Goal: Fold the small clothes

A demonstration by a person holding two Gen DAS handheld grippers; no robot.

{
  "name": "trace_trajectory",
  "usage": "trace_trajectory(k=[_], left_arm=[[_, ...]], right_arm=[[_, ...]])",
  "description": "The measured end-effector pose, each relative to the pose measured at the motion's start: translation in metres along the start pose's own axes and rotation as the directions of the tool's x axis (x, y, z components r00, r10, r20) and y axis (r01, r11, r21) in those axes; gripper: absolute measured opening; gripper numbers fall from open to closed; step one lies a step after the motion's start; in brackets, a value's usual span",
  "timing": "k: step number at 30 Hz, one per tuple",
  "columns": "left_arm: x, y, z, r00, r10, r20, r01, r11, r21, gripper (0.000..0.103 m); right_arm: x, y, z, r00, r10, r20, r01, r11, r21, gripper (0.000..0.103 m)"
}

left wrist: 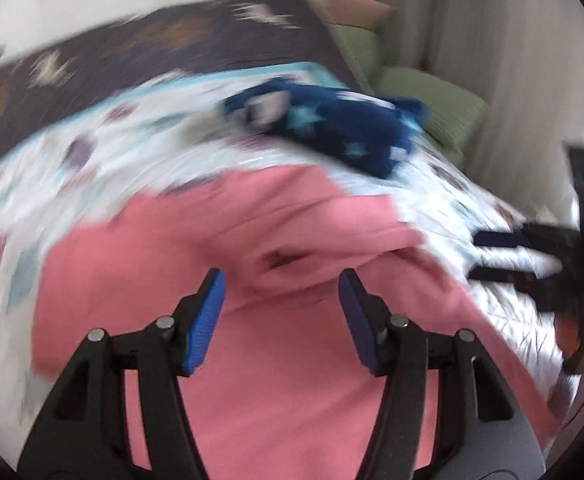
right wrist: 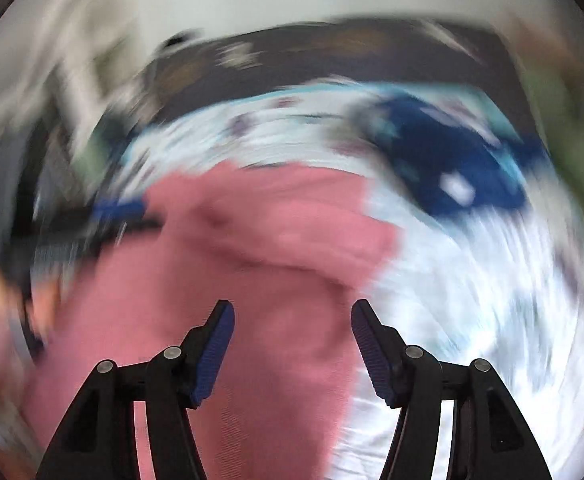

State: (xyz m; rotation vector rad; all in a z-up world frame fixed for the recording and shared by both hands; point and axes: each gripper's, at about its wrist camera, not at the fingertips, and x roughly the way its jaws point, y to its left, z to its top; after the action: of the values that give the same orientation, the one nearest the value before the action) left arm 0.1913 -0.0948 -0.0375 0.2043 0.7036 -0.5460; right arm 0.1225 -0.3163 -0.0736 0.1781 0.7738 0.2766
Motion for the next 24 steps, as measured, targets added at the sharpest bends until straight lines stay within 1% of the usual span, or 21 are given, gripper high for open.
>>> trace_trajectory(k=[1,2,4,6,7,8,10,11,12,13,14,15,16,17,18,19,20,21,22,23,24], left_arm=[[0.006,-0.014,0.006,1.000,-0.023,-0.003,0.023,0.999,0.050,0.060],[0.013,-0.031,0.013,0.999,-0.053,-0.012,0.054,0.992,0.113,0.060],[0.029,-0.059,0.024,0.996,-0.086,-0.039,0.093,0.971,0.221,0.060],[0.051,-0.086,0.029,0.994,-0.080,-0.079,0.101,0.946,0.309,0.060],[0.062,-0.096,0.030,0.993,-0.068,-0.100,0.099,0.934,0.344,0.060],[0.076,-0.107,0.030,0.991,-0.049,-0.126,0.094,0.918,0.384,0.054],[0.097,-0.116,0.029,0.984,-0.020,-0.175,0.094,0.900,0.426,0.017],[0.106,-0.116,0.029,0.977,0.006,-0.214,0.088,0.899,0.429,0.005],[0.106,-0.110,0.032,0.977,0.008,-0.211,0.079,0.912,0.402,0.005],[0.099,-0.102,0.036,0.982,-0.014,-0.189,0.082,0.931,0.356,0.005],[0.085,-0.084,0.043,0.989,-0.043,-0.140,0.081,0.955,0.284,0.004],[0.073,-0.070,0.049,0.994,-0.040,-0.100,0.062,0.972,0.228,0.005],[0.054,-0.043,0.055,0.999,-0.027,-0.045,0.033,0.990,0.139,0.004],[0.038,-0.018,0.057,1.000,-0.017,0.005,0.017,0.999,0.049,0.005],[0.014,0.021,0.056,0.997,-0.004,0.076,0.011,0.995,-0.101,0.005],[-0.005,0.058,0.049,0.991,0.017,0.130,0.016,0.968,-0.251,0.006],[-0.024,0.097,0.035,0.983,0.055,0.178,0.027,0.905,-0.425,0.007],[-0.041,0.136,0.010,0.969,0.112,0.221,0.043,0.802,-0.595,0.008],[-0.053,0.166,-0.017,0.957,0.157,0.244,0.062,0.712,-0.700,0.011],[-0.057,0.182,-0.034,0.957,0.173,0.232,0.057,0.671,-0.739,0.020],[-0.057,0.197,-0.052,0.967,0.196,0.162,-0.001,0.640,-0.769,0.023]], right_arm=[[-0.001,-0.022,0.000,1.000,0.001,-0.005,0.000,0.993,0.121,0.062],[-0.002,-0.041,-0.002,1.000,0.012,-0.010,-0.010,0.974,0.228,0.062],[-0.003,-0.065,-0.009,0.999,0.052,-0.007,-0.046,0.928,0.371,0.062],[-0.008,-0.080,-0.021,0.997,0.082,0.004,-0.075,0.886,0.457,0.062],[-0.010,-0.083,-0.024,0.997,0.080,0.007,-0.074,0.879,0.471,0.062],[-0.012,-0.085,-0.029,0.998,0.065,0.005,-0.060,0.878,0.476,0.062],[-0.014,-0.087,-0.032,0.999,0.042,-0.003,-0.036,0.877,0.480,0.062],[-0.015,-0.089,-0.033,0.999,0.040,-0.006,-0.032,0.873,0.487,0.062],[-0.016,-0.092,-0.035,0.999,0.041,-0.006,-0.032,0.868,0.495,0.062],[-0.016,-0.096,-0.033,0.999,0.039,-0.004,-0.032,0.864,0.502,0.062],[-0.016,-0.100,-0.032,0.999,0.034,-0.001,-0.029,0.863,0.504,0.062],[-0.019,-0.102,-0.030,1.000,0.023,0.005,-0.022,0.866,0.499,0.062],[-0.022,-0.101,-0.032,1.000,0.016,0.009,-0.019,0.870,0.493,0.062],[-0.024,-0.100,-0.030,1.000,0.014,0.013,-0.018,0.876,0.482,0.062],[-0.023,-0.098,-0.030,1.000,0.017,0.016,-0.022,0.882,0.472,0.062],[-0.022,-0.095,-0.027,0.999,0.026,0.021,-0.032,0.890,0.454,0.062],[-0.019,-0.092,-0.026,0.999,0.033,0.023,-0.040,0.899,0.437,0.062],[-0.017,-0.085,-0.022,0.999,0.041,0.021,-0.045,0.911,0.409,0.062],[-0.014,-0.081,-0.021,0.999,0.041,0.016,-0.044,0.920,0.389,0.062],[-0.010,-0.073,-0.017,0.999,0.038,0.011,-0.039,0.933,0.357,0.062],[-0.006,-0.066,-0.014,0.999,0.034,0.006,-0.035,0.944,0.327,0.062]])
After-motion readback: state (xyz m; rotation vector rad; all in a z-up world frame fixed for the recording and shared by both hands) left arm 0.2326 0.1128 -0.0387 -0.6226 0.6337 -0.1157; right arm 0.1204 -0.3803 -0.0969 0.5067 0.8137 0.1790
